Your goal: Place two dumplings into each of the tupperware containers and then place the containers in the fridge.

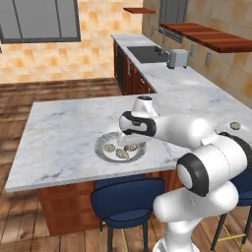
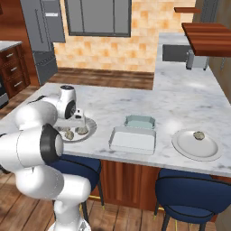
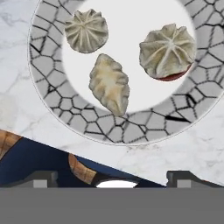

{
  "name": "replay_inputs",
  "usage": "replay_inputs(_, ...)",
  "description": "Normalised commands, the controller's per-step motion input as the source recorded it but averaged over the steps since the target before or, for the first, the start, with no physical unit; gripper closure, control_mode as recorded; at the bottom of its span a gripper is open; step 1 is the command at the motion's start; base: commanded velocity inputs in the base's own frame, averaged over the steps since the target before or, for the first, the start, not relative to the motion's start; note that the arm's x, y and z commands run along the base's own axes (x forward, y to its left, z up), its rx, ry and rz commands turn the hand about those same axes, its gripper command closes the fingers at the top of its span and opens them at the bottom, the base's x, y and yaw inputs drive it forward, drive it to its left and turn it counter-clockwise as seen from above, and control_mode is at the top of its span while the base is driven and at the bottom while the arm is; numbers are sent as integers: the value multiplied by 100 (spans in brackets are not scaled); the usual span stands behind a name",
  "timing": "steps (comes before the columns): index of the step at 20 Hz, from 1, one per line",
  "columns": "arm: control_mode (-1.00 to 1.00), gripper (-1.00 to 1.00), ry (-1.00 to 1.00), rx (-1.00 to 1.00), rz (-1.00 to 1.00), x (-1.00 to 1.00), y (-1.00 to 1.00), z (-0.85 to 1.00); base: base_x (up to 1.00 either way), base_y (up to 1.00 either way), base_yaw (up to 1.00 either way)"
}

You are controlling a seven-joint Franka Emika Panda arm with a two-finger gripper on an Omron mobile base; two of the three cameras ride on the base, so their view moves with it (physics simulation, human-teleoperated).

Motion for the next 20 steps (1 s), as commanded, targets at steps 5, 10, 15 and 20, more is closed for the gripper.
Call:
replay_inputs(5,-100,-100,0,2,5,28,35,-35,0,0,0)
replay_inputs(10,-100,-100,0,0,4,15,26,-28,0,0,0)
replay_inputs(15,-100,-100,0,0,0,11,0,-8,0,0,0)
replay_inputs(20,-100,-100,0,0,0,27,0,-17,0,0,0)
